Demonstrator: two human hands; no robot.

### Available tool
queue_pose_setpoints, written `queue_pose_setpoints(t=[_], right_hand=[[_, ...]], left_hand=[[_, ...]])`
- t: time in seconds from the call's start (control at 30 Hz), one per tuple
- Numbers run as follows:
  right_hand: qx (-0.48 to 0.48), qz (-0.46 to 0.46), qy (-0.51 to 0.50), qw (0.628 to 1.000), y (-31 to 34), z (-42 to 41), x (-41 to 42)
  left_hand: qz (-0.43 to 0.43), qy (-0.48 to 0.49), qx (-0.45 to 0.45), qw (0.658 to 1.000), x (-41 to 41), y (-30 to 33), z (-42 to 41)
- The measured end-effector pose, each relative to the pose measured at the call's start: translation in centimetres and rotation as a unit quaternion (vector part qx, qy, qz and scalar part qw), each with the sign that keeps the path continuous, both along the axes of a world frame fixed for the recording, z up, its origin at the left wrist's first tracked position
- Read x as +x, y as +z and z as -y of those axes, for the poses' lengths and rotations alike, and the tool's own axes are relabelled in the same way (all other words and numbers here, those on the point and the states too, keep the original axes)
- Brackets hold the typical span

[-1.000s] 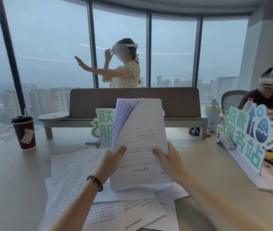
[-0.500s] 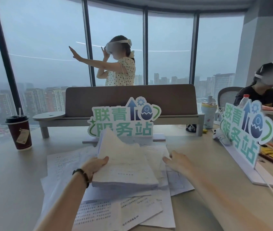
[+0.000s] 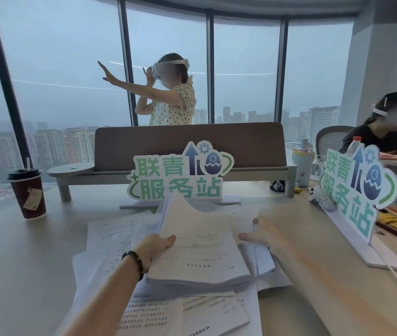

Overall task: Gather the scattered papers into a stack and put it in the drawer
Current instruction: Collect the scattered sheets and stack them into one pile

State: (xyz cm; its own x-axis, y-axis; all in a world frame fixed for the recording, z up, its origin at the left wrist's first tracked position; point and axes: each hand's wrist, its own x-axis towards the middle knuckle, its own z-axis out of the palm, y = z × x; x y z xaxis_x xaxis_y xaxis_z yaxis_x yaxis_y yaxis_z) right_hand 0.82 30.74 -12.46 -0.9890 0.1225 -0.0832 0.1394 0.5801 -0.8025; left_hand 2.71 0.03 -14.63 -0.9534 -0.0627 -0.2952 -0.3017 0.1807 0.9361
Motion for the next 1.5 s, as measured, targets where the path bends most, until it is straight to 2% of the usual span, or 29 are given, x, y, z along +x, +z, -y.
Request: queue_pose_setpoints(t=[0.2, 0.4, 0.53, 0.7, 0.93, 1.13, 1.33, 1.5], right_hand=[[-0.028, -0.015, -0.014, 0.999, -0.4, 0.0, 0.2], [-0.126, 0.010, -0.010, 0.992, -0.2, -1.3, -0.5], [-0.106, 0.041, 0.013, 0.993, 0.4, -1.8, -0.3], [-0.039, 0.007, 0.024, 0.999, 0.7, -1.5, 0.0], [-0.089, -0.020, 0.006, 0.996, 2.6, -1.5, -0.7], [-0.070, -0.027, 0.002, 0.997, 4.5, -1.4, -1.4], [0.047, -0.027, -0.016, 0.998, 2.7, -2.0, -2.1], [0.073, -0.025, -0.003, 0.997, 1.9, -2.5, -2.0]], left_hand=[[-0.017, -0.006, 0.016, 1.000, 0.3, 1.2, -0.2], [-0.045, 0.005, 0.035, 0.998, 0.5, 3.4, 2.0], [-0.047, 0.018, 0.034, 0.998, 0.9, 3.2, 2.3], [-0.012, 0.028, 0.047, 0.998, 1.1, 1.5, 1.4], [-0.007, 0.021, 0.062, 0.998, 1.4, 0.9, 0.3], [-0.001, 0.028, 0.054, 0.998, 1.4, 0.9, -0.2], [0.003, 0.012, 0.082, 0.997, 1.5, 1.3, 0.0], [0.021, 0.011, 0.162, 0.987, 1.5, 1.6, 0.1]])
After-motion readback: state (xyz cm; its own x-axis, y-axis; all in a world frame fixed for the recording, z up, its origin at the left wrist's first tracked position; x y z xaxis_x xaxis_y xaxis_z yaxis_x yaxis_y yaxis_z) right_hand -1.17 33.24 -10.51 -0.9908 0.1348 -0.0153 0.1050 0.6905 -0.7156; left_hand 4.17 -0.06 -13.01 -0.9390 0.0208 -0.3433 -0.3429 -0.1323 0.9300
